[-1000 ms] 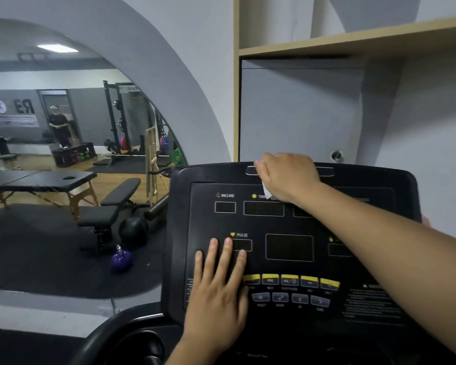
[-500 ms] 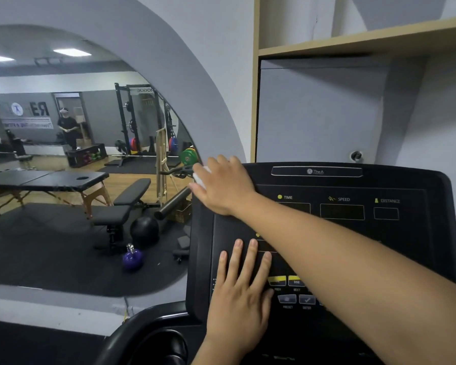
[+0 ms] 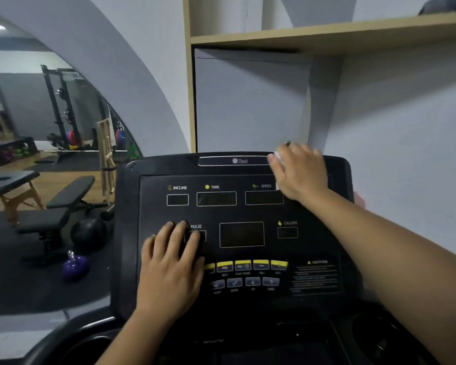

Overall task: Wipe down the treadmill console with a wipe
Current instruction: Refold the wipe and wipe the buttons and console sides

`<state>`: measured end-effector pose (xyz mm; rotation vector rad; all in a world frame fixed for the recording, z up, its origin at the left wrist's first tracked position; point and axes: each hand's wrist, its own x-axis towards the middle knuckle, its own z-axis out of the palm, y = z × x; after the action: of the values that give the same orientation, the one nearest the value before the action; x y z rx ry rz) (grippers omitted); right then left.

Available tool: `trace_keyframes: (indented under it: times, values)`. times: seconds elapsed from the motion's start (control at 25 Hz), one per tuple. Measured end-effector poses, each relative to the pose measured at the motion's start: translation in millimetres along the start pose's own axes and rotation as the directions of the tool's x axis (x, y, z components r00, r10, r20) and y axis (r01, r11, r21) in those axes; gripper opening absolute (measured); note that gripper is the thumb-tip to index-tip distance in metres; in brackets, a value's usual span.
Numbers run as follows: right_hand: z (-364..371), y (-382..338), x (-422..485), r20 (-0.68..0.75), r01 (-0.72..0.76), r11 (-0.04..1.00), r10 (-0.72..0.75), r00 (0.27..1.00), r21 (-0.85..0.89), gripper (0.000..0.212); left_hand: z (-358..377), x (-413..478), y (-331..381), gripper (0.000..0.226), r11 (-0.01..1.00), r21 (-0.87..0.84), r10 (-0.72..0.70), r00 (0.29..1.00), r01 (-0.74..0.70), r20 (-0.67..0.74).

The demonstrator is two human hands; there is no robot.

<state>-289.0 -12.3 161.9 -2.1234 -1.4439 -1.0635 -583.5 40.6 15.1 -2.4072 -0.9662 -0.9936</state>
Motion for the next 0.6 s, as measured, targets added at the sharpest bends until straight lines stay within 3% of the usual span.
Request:
trace_keyframes:
  times: [0.08, 0.28, 0.36, 0.48, 0.6]
  values:
    - [1, 33, -9, -0.011, -0.097, 0.995, 0.097, 0.995, -0.013, 0.052, 8, -5, 5, 0.05, 1.0, -0.01, -0.016, 0.999, 0.016, -0.035]
    - [8, 70, -38, 0.018, -0.379, 0.915, 0.38, 0.925, 0.139, 0.055, 13, -11, 2, 0.049, 0.999, -0.037, -0.033, 0.999, 0.032, -0.032]
    - [9, 50, -43, -0.006, -0.33, 0.939, 0.332, 0.943, 0.097, 0.059, 8, -9, 5, 0.048, 0.997, -0.056, -0.05, 0.999, 0.049, -0.019]
    - [13, -10, -38, 0.037, -0.111, 0.993, 0.11, 0.993, 0.031, 0.065, -5, -6, 4, 0.046, 0.992, -0.112, -0.066, 0.998, 0.066, 0.0]
    - [13, -75, -20, 0.047, 0.049, 0.998, -0.05, 0.998, 0.034, 0.071, -19, -4, -8, 0.043, 0.986, -0.164, -0.025, 1.0, 0.027, 0.016]
